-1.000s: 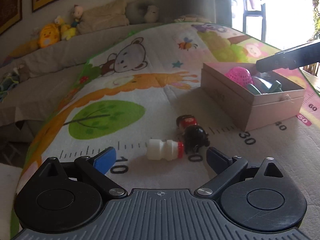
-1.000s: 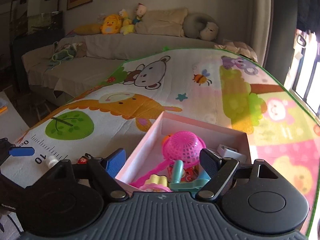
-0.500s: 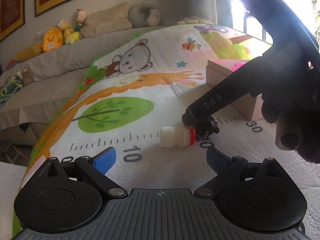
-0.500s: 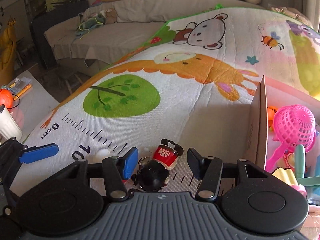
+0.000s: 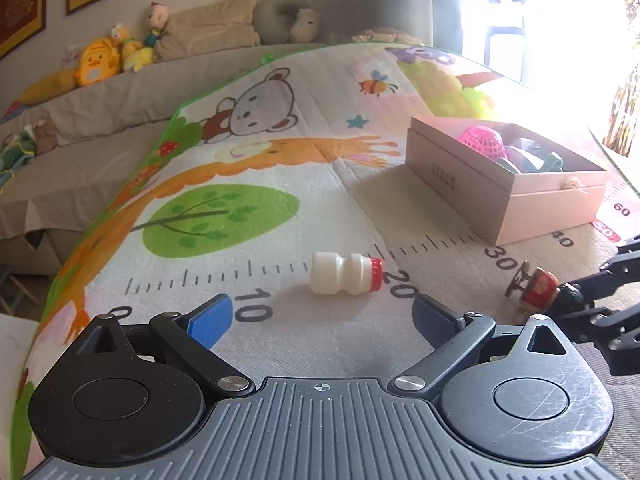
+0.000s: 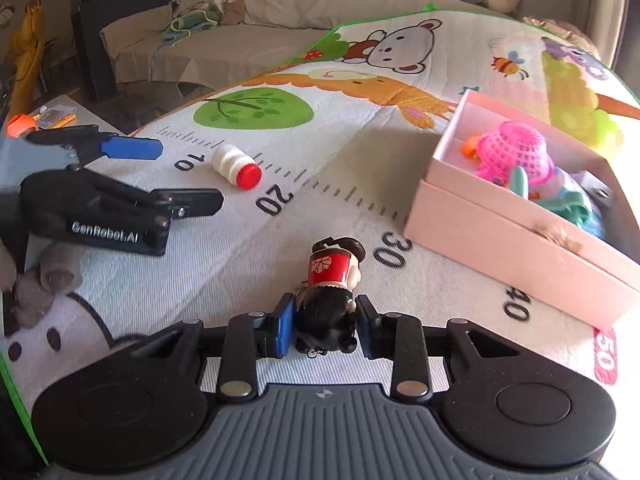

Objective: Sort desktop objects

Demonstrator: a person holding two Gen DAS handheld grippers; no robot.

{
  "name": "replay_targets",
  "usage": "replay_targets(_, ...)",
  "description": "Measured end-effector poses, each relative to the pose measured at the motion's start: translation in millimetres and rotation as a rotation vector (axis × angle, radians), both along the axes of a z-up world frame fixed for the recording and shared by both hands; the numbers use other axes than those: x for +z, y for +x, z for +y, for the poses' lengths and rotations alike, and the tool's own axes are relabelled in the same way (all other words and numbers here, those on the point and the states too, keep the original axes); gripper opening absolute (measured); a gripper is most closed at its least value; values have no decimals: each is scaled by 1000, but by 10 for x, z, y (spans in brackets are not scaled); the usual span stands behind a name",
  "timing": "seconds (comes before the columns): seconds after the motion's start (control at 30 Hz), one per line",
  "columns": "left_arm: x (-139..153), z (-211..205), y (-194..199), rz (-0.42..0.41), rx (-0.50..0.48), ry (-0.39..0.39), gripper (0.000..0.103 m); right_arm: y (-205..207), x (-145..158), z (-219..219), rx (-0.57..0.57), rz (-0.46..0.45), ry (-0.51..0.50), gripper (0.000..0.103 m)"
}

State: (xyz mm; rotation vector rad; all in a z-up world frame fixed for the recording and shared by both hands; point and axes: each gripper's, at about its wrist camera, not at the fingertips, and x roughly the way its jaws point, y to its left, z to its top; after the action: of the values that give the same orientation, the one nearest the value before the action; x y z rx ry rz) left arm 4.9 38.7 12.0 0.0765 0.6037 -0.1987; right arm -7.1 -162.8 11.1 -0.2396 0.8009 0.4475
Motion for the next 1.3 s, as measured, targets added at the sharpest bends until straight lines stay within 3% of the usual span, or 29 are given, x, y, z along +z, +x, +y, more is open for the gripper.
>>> replay_targets(0.1, -37, -78, 92, 55, -19, -18, 100, -120, -22, -220, -88, -33, 15, 34)
replay_targets(0.2, -60, -143, 114, 69, -3, 2, 100, -209, -66, -372, -170, -106, -22, 52)
replay_targets(0.33, -60, -192, 144, 93, 17, 8, 100, -231, -103, -551, -237, -107, 32, 70)
replay_targets(0.53, -48, -302, 200, 110, 15, 53, 99, -264, -138, -688, -260, -121, 111, 82)
replay_targets(0.7, -21, -362, 123, 84, -53, 28, 97, -294, -130, -708, -266, -134, 131, 85)
replay_targets(0.77, -33, -380, 141, 92, -39, 36, 84, -308, -126, -697, -267, -144, 129, 86)
replay_targets(0.9, -49, -392, 287, 116, 24, 40, 80, -328, -120, -711, -273, -157, 140, 87)
replay_targets(1.1, -37, -429, 451, 105, 45, 54, 62, -325, -115, -707, -273, -154, 132, 87)
replay_targets(1.17, -36, -425, 468, 100, 39, 53, 48, -317, -117, -695, -271, -151, 125, 87)
replay_targets(1.3, -30, -401, 416, 96, 17, 48, 32, -290, -123, -623, -234, -136, 93, 87)
